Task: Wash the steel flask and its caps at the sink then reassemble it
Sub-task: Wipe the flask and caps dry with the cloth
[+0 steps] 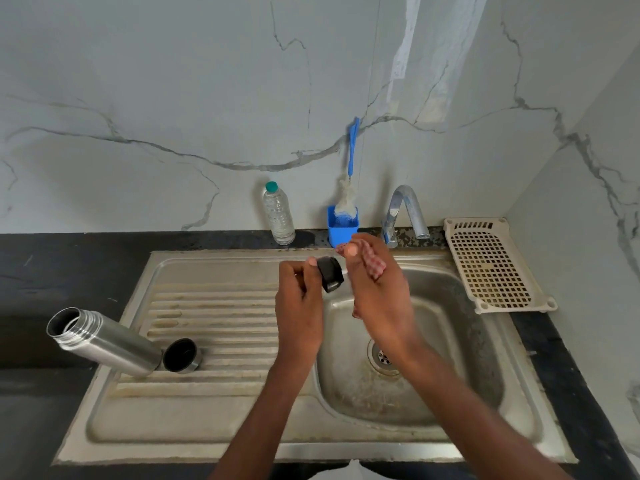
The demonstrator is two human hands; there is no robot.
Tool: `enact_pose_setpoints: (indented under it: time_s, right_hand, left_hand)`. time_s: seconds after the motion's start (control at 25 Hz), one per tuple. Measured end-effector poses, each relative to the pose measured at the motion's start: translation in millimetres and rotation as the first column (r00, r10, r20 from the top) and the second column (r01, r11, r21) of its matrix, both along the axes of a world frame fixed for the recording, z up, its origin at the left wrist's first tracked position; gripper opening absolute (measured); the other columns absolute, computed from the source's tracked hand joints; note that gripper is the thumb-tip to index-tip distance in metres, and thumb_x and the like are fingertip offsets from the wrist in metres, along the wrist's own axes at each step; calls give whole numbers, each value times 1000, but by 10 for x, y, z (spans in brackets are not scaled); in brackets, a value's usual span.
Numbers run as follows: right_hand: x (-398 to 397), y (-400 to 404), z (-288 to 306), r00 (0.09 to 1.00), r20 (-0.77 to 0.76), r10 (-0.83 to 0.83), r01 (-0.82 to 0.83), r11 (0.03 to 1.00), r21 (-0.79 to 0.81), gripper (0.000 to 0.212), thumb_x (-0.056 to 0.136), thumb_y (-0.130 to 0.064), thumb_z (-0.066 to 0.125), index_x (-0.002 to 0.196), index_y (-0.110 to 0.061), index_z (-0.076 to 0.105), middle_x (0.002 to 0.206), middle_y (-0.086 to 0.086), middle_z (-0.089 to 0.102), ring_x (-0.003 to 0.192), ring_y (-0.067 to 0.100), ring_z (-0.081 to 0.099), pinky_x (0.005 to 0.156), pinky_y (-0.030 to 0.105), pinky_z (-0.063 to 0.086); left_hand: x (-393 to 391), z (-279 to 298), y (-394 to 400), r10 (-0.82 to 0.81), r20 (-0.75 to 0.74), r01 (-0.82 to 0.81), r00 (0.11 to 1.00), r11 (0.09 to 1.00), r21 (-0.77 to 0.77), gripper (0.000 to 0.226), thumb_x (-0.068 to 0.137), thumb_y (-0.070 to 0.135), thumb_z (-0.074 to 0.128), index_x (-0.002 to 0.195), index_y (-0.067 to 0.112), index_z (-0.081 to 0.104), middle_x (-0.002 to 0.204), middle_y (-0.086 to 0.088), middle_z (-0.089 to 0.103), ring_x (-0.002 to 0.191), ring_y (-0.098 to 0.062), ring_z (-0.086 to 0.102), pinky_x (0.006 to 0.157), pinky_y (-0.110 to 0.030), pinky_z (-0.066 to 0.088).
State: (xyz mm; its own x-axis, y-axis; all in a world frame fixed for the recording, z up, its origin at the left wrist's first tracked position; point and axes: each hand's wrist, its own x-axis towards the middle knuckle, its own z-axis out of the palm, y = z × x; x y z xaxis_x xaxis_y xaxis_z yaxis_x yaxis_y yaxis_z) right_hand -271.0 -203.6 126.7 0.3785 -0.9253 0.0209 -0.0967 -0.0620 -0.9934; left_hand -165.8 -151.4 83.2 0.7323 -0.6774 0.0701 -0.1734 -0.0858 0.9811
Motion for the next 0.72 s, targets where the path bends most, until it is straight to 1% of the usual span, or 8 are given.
enact_pose_setpoints:
  time_s: [0.12, 0.2, 0.28, 0.4, 0.48, 0.56, 0.6, 0.72]
  right_hand:
    - [10, 146, -133, 968, -129, 214, -249, 869, -427, 48, 105, -40, 57, 147, -18, 48, 145, -3, 52, 137, 16, 52, 111, 39, 48]
    - [24, 203, -209, 947, -251, 202, -311, 773, -553, 54, 105, -41, 53, 150, -11, 48, 151, 0, 47, 143, 17, 45, 116, 39, 42]
    - [22, 183, -99, 951, -260, 167, -277, 836, -475, 45, 107, -46, 47, 140, -17, 54, 132, -4, 59, 123, 10, 60, 103, 39, 52]
    - [0, 191, 156, 962, -92, 256, -259, 966, -23, 51, 104, -62, 36, 114, -17, 57, 88, 4, 65, 73, 9, 66, 68, 42, 62]
    - [-79, 271, 156, 923, -246, 296, -350, 911, -216, 54, 107, -59, 30, 131, -17, 55, 116, 5, 64, 102, 6, 66, 89, 35, 59]
    - [-163, 351, -46, 849, -493, 191, -460, 726, -511, 59, 110, -51, 31, 158, -19, 35, 158, -3, 41, 146, 9, 38, 121, 34, 35]
    - [-190, 352, -140, 846, -507, 165, -467, 688, -556, 60, 110, -49, 33, 161, -19, 31, 163, -4, 35, 152, 12, 30, 125, 37, 29]
    - [-111, 302, -154, 957, -227, 179, -256, 892, -372, 41, 110, -44, 40, 143, -24, 53, 135, -7, 62, 127, 12, 60, 104, 40, 51]
  left_hand:
    - [7, 1, -50, -74, -228, 54, 971, 994, -90, 45, 106, 55, 49, 89, 14, 56, 76, -1, 58, 72, -16, 55, 68, -44, 47]
    - [5, -15, -12, -160, -228, 127, 960, 980, -152, 35, 113, 33, 46, 93, 7, 60, 80, -10, 62, 77, -22, 60, 74, -49, 53]
    - [18, 26, 36, -164, -163, 148, 973, 983, -106, 34, 113, 30, 48, 93, 6, 61, 79, -12, 65, 76, -20, 62, 75, -52, 56]
    - [43, 129, 107, -123, 44, 125, 991, 991, -49, 42, 106, 48, 47, 79, 15, 51, 63, 3, 52, 62, -10, 49, 60, -43, 46]
    - [91, 151, 114, -74, 10, 75, 997, 994, -76, 47, 101, 55, 47, 80, 12, 50, 66, -2, 53, 66, -15, 51, 63, -46, 48]
    - [134, 135, 85, -77, -230, 54, 970, 993, -105, 46, 100, 53, 51, 79, 12, 52, 74, -9, 55, 74, -24, 54, 74, -54, 52]
    - [131, 133, 78, -103, -303, 73, 947, 991, -110, 43, 100, 50, 51, 79, 14, 54, 76, -9, 56, 75, -24, 54, 75, -53, 52]
    - [50, 126, 115, -176, -78, 169, 981, 982, -88, 40, 103, 48, 49, 78, 17, 51, 67, 1, 52, 66, -14, 50, 64, -41, 46]
